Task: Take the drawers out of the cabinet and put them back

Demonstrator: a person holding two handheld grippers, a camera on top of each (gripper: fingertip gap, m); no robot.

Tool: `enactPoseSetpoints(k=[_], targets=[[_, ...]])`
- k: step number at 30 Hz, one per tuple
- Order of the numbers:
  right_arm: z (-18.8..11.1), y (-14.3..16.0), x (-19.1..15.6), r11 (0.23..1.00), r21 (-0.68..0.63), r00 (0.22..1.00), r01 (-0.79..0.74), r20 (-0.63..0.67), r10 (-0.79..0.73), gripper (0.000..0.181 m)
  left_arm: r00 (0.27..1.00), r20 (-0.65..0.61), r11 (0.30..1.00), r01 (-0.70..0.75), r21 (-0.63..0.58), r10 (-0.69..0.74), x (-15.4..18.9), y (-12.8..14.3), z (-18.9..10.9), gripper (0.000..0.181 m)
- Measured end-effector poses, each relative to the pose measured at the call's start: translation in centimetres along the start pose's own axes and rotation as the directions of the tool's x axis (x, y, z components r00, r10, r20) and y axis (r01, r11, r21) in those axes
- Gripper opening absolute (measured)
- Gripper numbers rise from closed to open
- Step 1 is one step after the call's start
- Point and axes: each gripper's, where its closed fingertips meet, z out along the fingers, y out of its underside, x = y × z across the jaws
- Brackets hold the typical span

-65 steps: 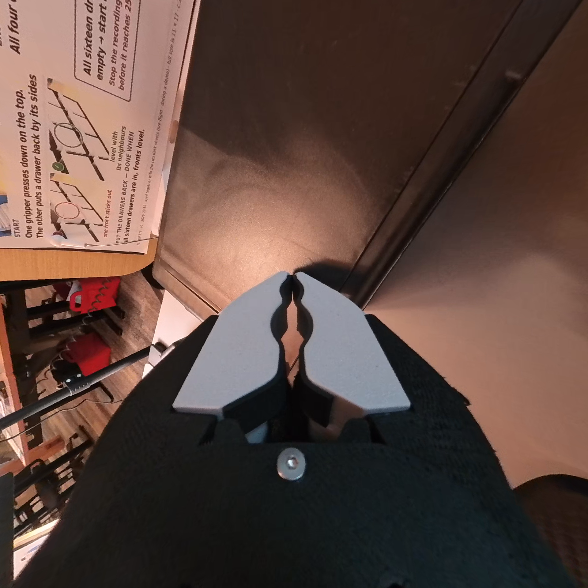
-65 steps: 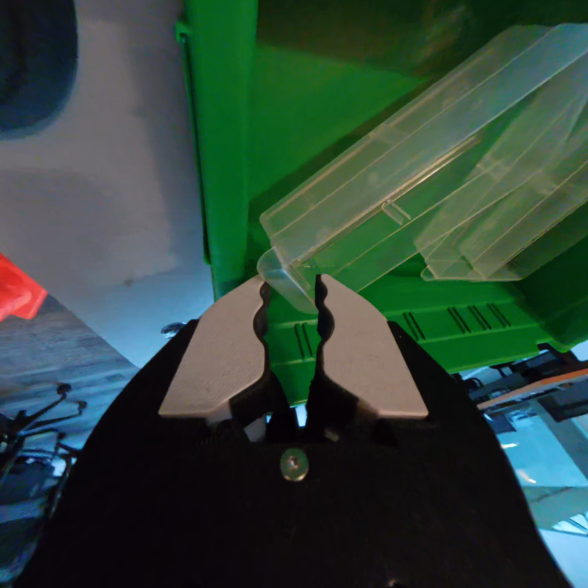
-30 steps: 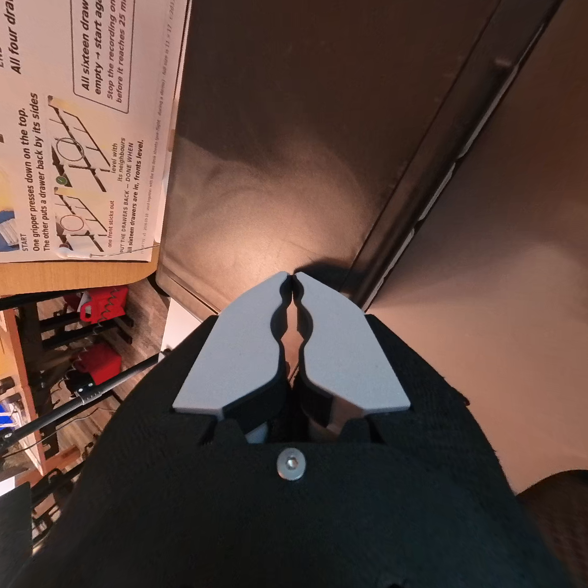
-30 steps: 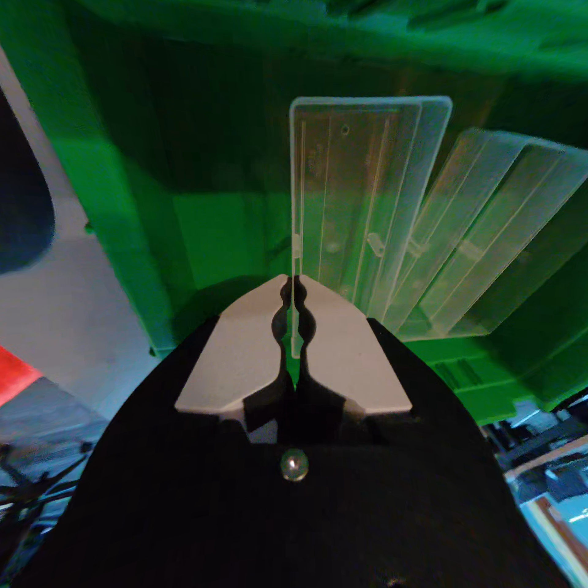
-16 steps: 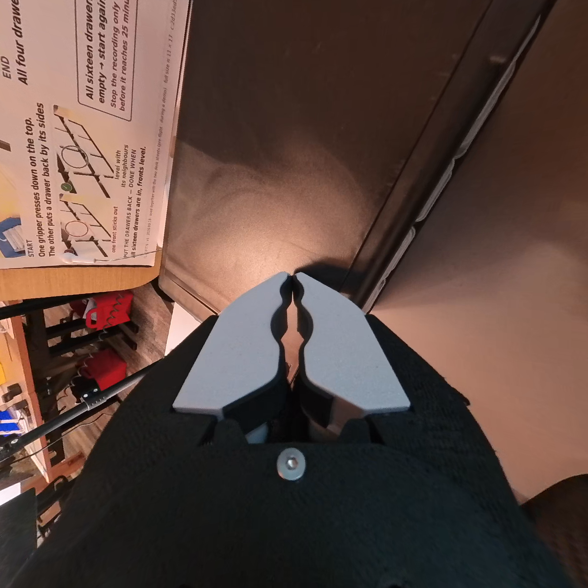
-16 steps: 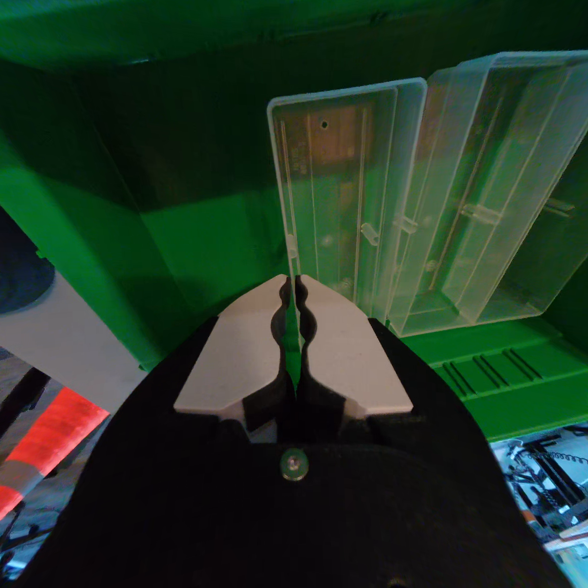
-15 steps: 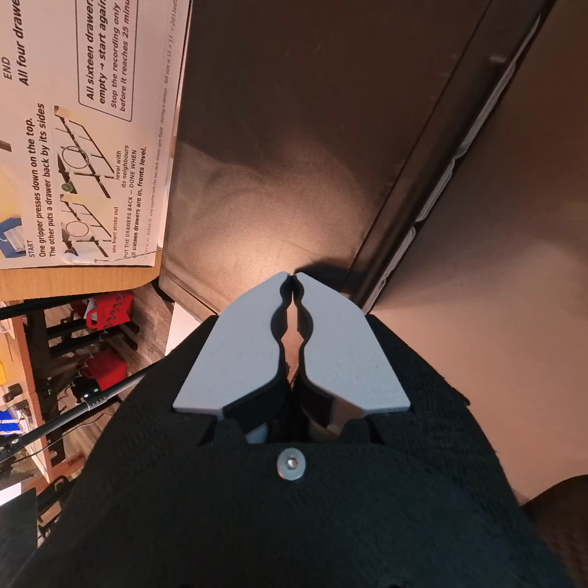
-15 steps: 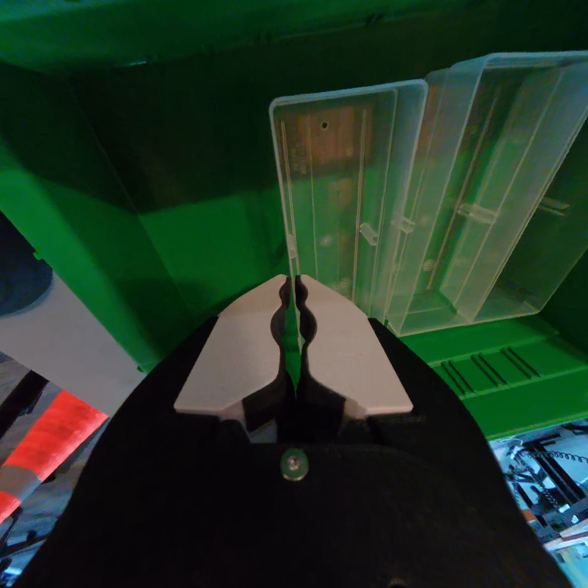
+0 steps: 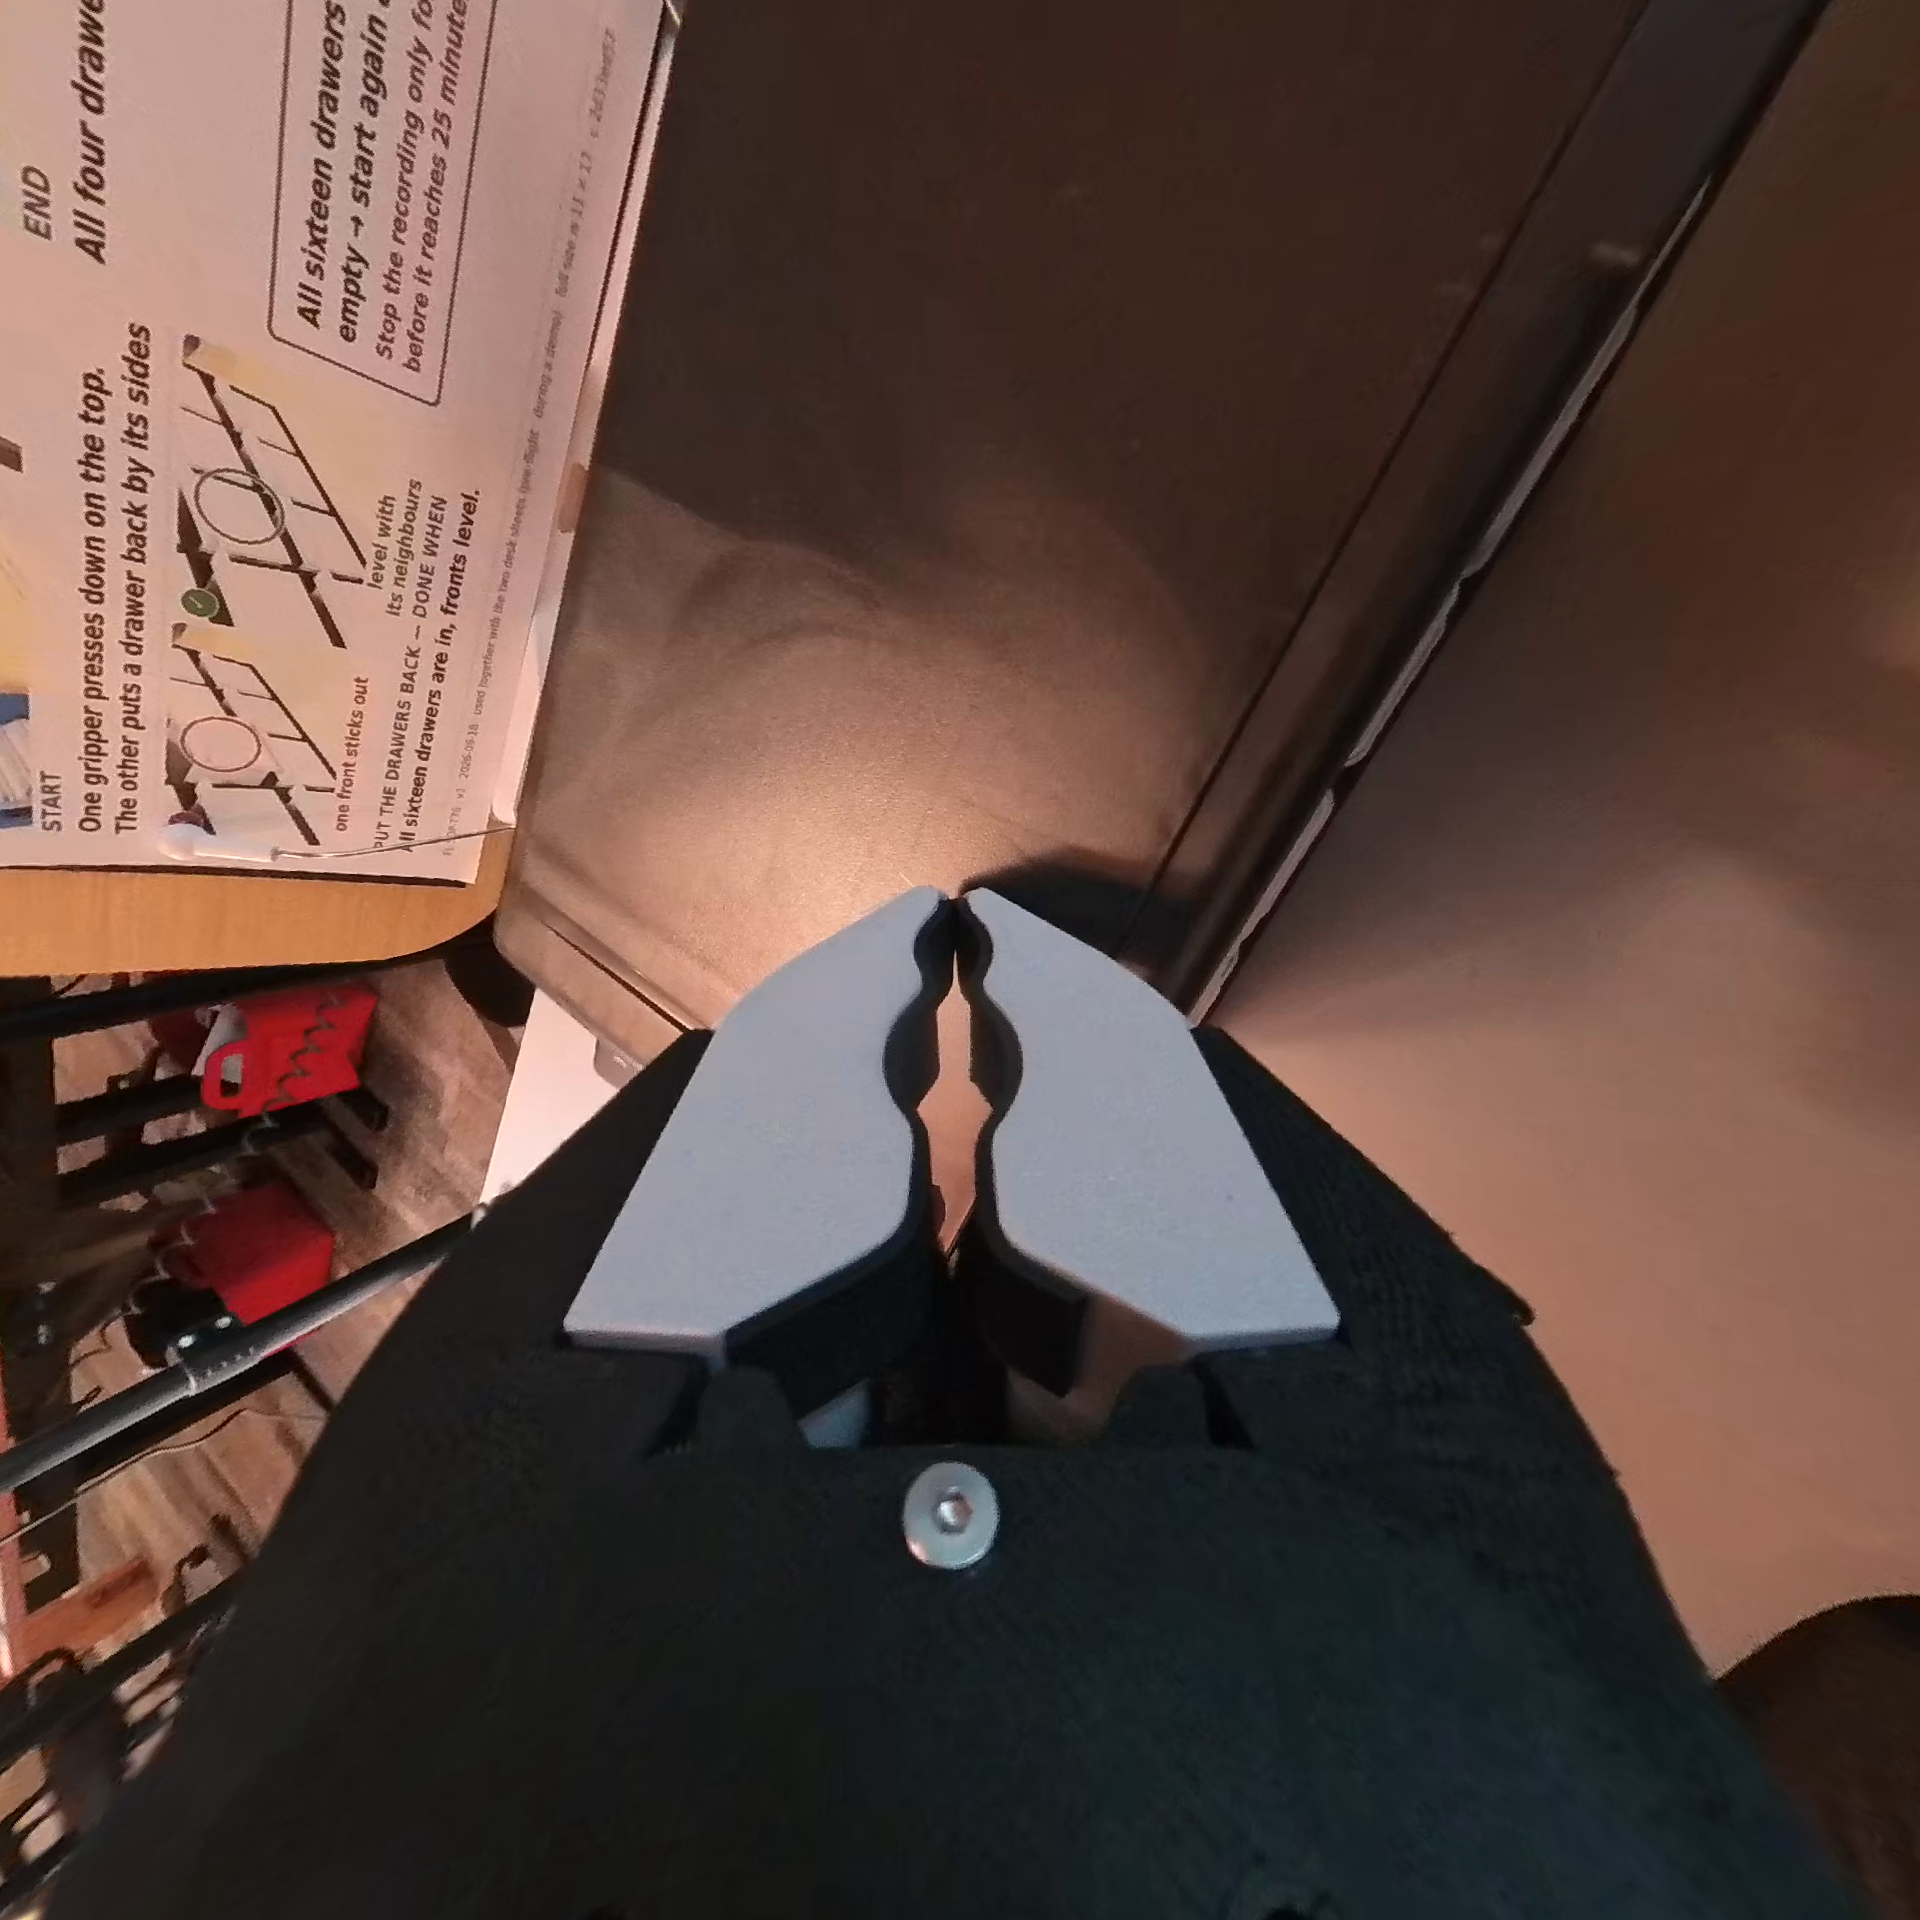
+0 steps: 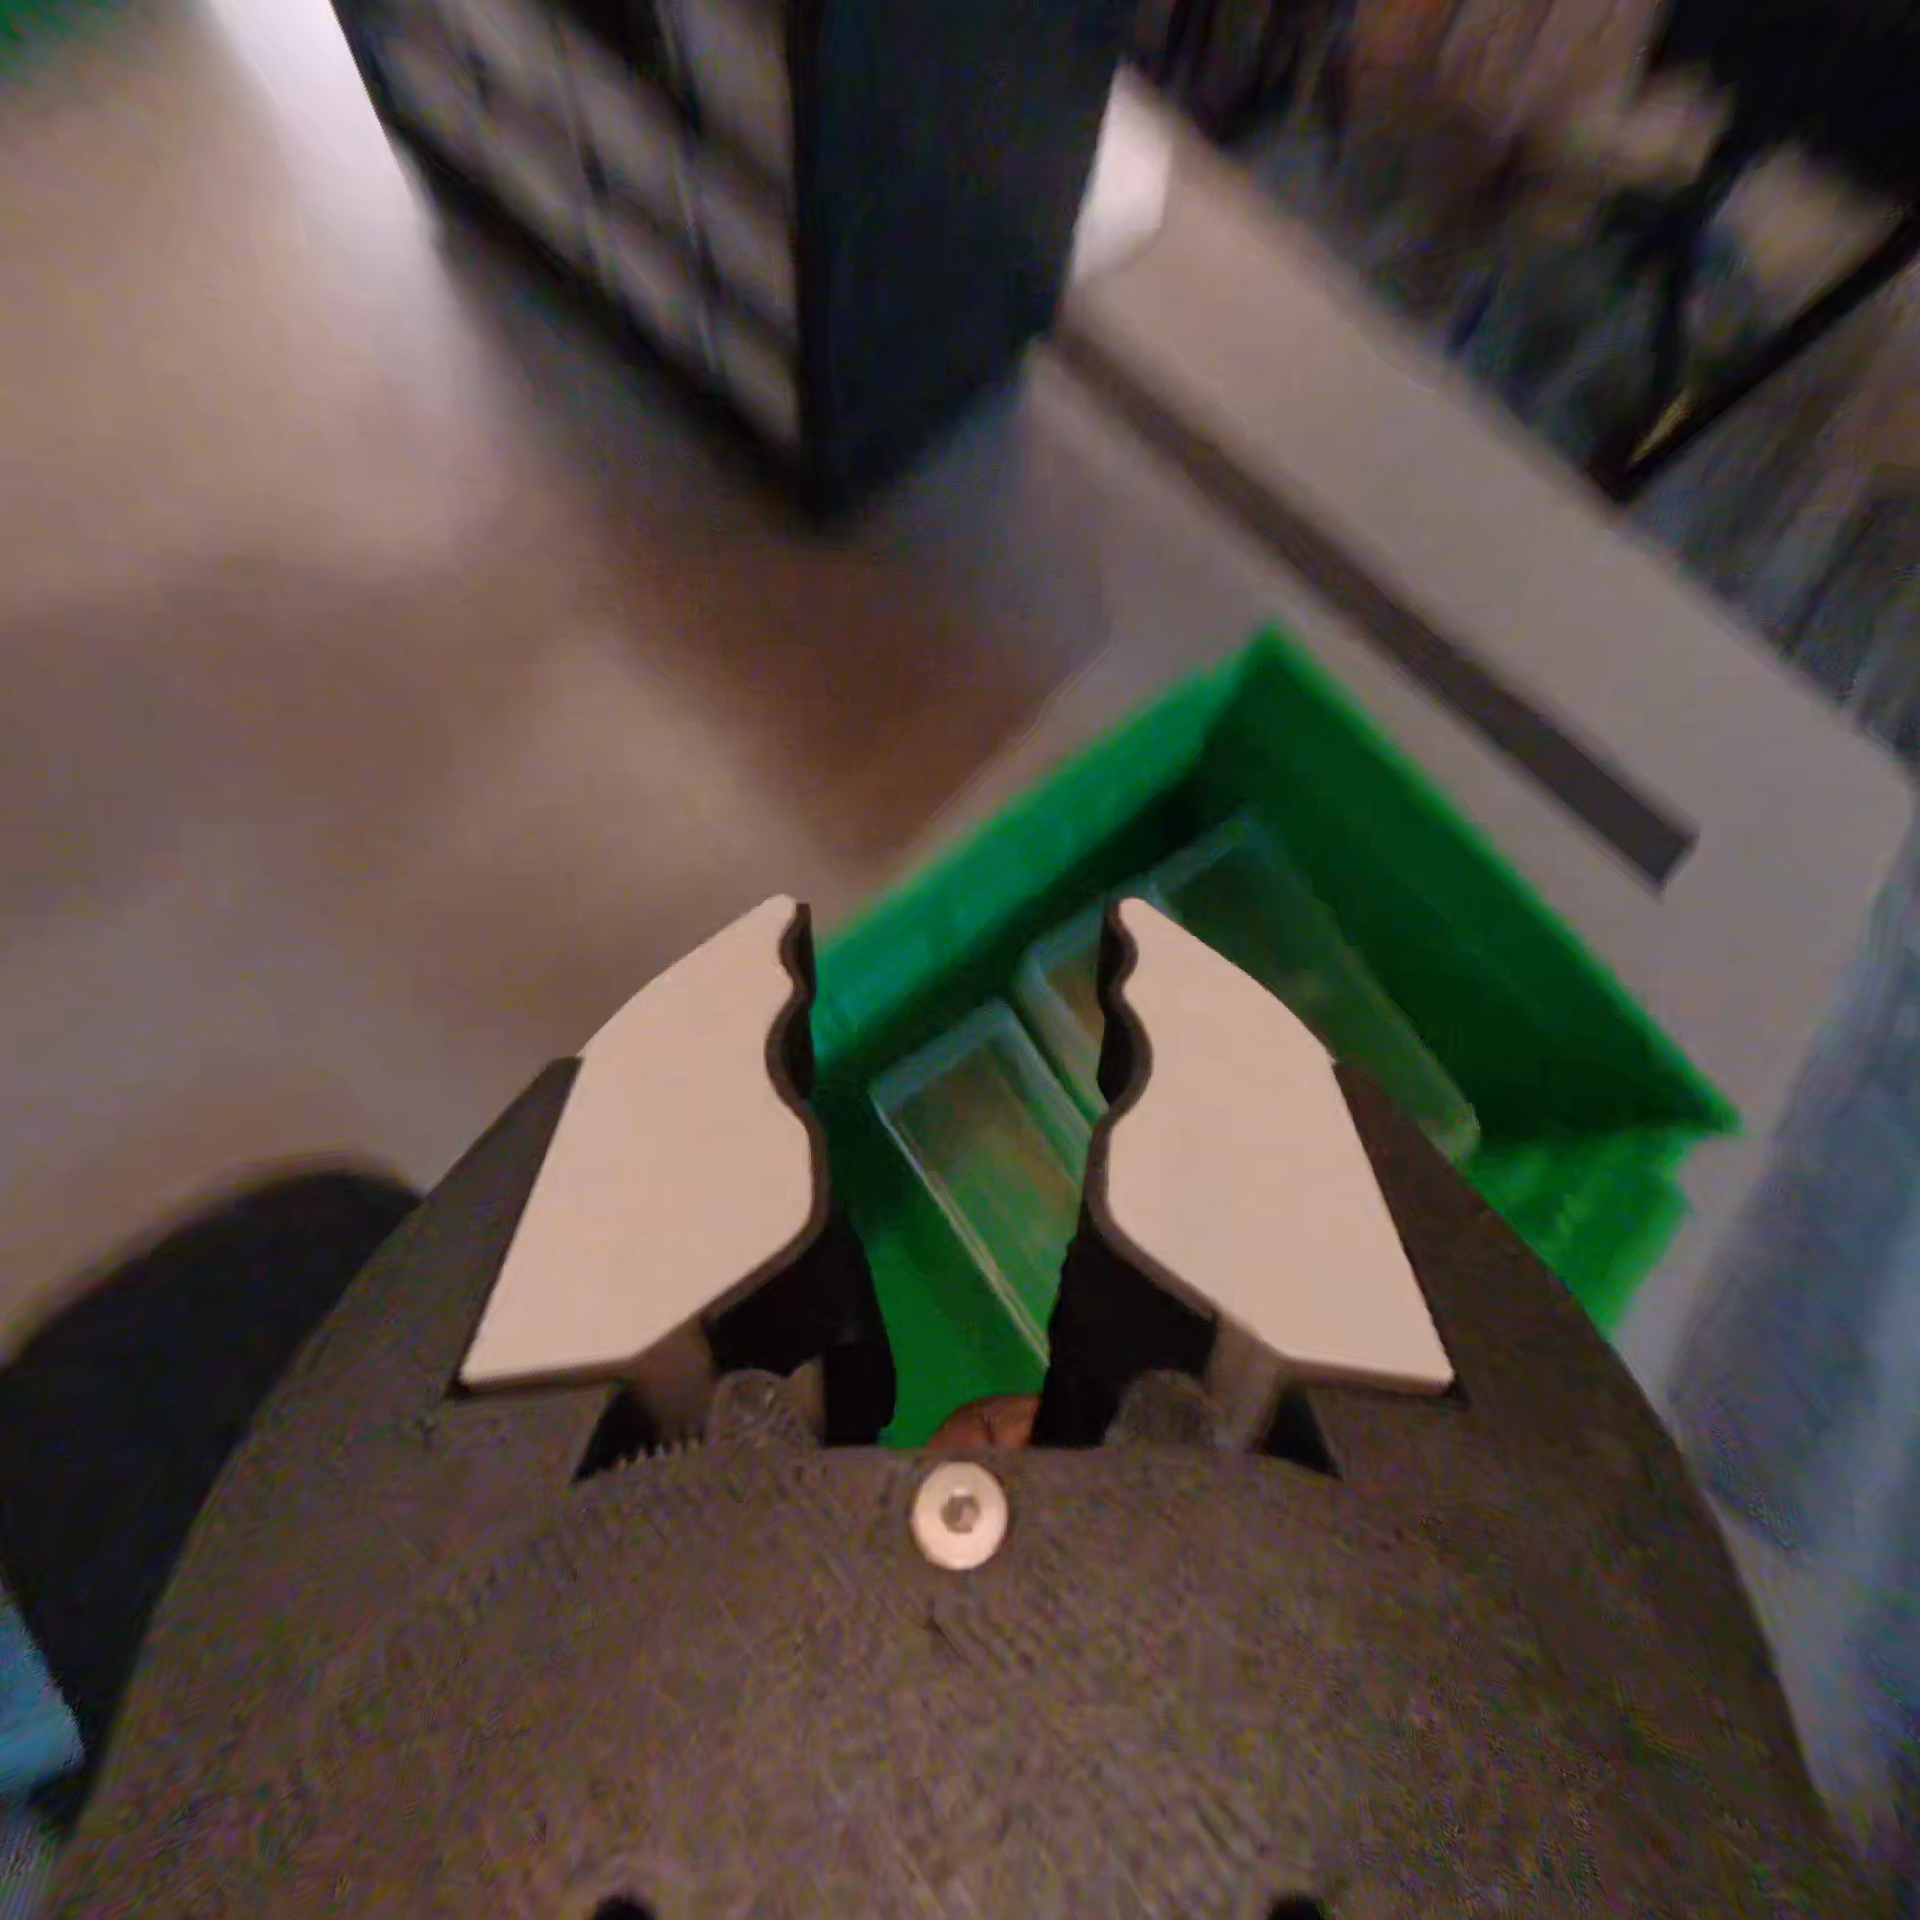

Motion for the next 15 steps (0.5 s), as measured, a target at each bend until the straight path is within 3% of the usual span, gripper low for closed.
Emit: enactPoseSetpoints(k=[3,7,10,12,15], targets=[[-1.8,-5.4,-5.2,0.929,0.369,0.999,-0.030,0.036,0.018,0.058,1.000,-0.005,1.000,0.011,0.018,-0.011,0.0,0.0,0.0,0.000],[-1.2,-7.2,-12.6,0.785,0.619,0.998,0.010,0.037,-0.041,0.063,1.000,0.003,0.999,0.011,0.038,-0.011,0.0,0.0,0.0,0.000],[2.9,-5.3,-15.9,0.783,0.620,0.998,0.051,0.005,-0.068,0.064,1.000,-0.002,0.998,0.020,0.055,-0.020,0.0,0.0,0.0,0.000],[5.7,-3.4,-17.4,0.808,0.589,0.997,0.006,0.059,-0.050,0.067,1.000,-0.003,0.997,0.026,0.069,-0.026,0.0,0.0,0.0,0.000],[7.2,-2.6,-18.9,0.846,0.533,0.992,-0.007,0.113,-0.063,0.068,1.000,0.006,0.995,0.025,0.096,-0.026,0.0,0.0,0.0,0.000]])
